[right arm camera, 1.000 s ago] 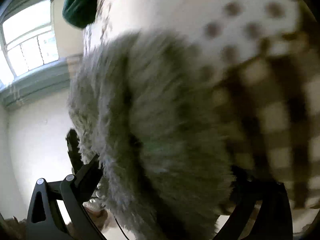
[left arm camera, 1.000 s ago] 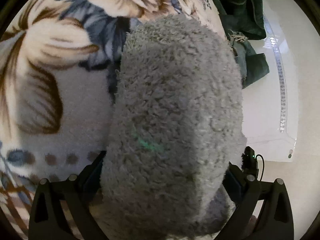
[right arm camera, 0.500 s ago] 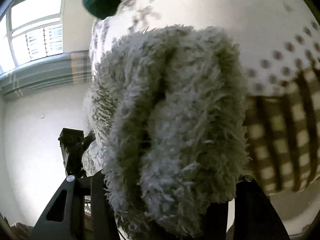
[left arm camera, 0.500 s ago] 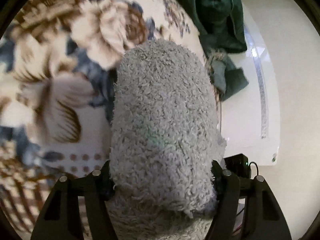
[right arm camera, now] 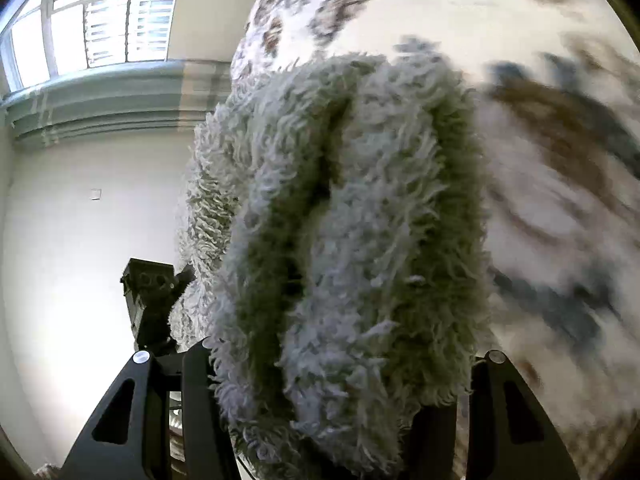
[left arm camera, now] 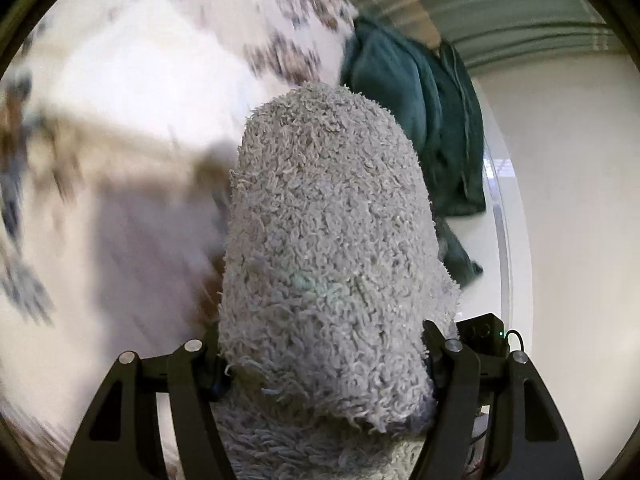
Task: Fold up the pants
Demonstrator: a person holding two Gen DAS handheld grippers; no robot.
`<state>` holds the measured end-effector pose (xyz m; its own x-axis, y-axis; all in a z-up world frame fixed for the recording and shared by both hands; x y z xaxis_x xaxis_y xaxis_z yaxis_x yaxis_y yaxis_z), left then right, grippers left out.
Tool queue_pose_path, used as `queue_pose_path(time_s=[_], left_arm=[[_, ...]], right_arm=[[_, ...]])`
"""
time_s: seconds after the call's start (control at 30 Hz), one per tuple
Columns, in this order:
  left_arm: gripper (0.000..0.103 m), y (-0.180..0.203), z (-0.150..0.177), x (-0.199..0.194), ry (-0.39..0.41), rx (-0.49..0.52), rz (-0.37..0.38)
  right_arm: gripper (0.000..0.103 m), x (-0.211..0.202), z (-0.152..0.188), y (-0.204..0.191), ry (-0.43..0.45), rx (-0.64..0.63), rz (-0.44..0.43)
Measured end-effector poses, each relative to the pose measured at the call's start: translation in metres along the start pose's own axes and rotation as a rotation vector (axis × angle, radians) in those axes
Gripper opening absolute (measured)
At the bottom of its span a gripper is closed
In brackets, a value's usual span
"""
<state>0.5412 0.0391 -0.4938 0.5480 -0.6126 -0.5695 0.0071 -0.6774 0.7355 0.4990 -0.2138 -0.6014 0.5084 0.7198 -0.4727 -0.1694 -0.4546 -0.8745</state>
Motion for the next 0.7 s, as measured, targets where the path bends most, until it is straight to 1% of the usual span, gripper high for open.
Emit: queue_pose_path(time_s=[0.03, 0.07, 0.1, 0.2, 0.23, 0.27, 0.3, 0.33, 0.43, 0.47, 0.53, 0.6, 0.63, 0.7], left_arm=[[0.066, -0.009, -0.024, 0.0, 0.011, 0.008, -0.005], [0.066, -0.021, -0.053, 0.001, 0.024, 0.014, -0.006], [0.066, -0.036, -0.09, 0.004, 0.038, 0.025, -0.008], [0.066, -0.071, -0.163, 0.018, 0.065, 0.033, -0.011], [0.066, -0.078, -0.174, 0.025, 0.069, 0.034, -0.014], [0.066, -0.095, -0.198, 0.032, 0.078, 0.03, -0.013], [0.066, -0.105, -0.21, 0.035, 0.084, 0.025, -0.012], [0.066, -0.117, -0.223, 0.043, 0.089, 0.016, -0.013], [0.066, -0.156, -0.243, 0.07, 0.071, -0.004, -0.027], [0.066, -0.167, -0.245, 0.069, 0.059, -0.007, -0.036], [0.066, -0.19, -0.243, 0.083, 0.026, -0.023, -0.071], [0.069, -0.202, -0.242, 0.085, 0.018, -0.034, -0.065], [0.07, -0.203, -0.241, 0.083, 0.018, -0.033, -0.061], [0.072, -0.202, -0.241, 0.08, 0.012, -0.044, -0.07]], right_arm=[[0.054, 0.022, -0.011, -0.011, -0.001, -0.004, -0.007], [0.054, 0.053, -0.027, -0.027, -0.002, -0.011, -0.013], [0.054, 0.086, -0.042, -0.041, -0.003, -0.023, -0.019], [0.054, 0.16, -0.079, -0.074, -0.002, -0.049, -0.034], [0.054, 0.187, -0.094, -0.081, -0.004, -0.057, -0.038], [0.054, 0.199, -0.097, -0.084, -0.009, -0.063, -0.039], [0.054, 0.231, -0.109, -0.097, -0.013, -0.073, -0.032], [0.054, 0.252, -0.12, -0.1, -0.018, -0.081, -0.027], [0.054, 0.294, -0.142, -0.099, -0.03, -0.093, 0.006], [0.054, 0.306, -0.147, -0.091, -0.039, -0.088, 0.025], [0.054, 0.319, -0.151, -0.083, -0.051, -0.084, 0.053], [0.056, 0.323, -0.151, -0.075, -0.067, -0.084, 0.078], [0.059, 0.325, -0.152, -0.072, -0.075, -0.078, 0.093], [0.071, 0.326, -0.157, -0.069, -0.079, -0.073, 0.122]])
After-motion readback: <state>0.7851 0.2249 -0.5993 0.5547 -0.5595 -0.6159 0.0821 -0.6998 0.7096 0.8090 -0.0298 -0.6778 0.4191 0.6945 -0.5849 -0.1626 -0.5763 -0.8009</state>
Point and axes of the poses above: each gripper's, at about its wrist camera, not at the fingertips, and x roughly the way its jaws point, y to its right, z to its underside, the point moved 8 cm from there along x, roughly the way its jaws point, and after that the axes turned 15 degrees about y, right-handed, at the moved point
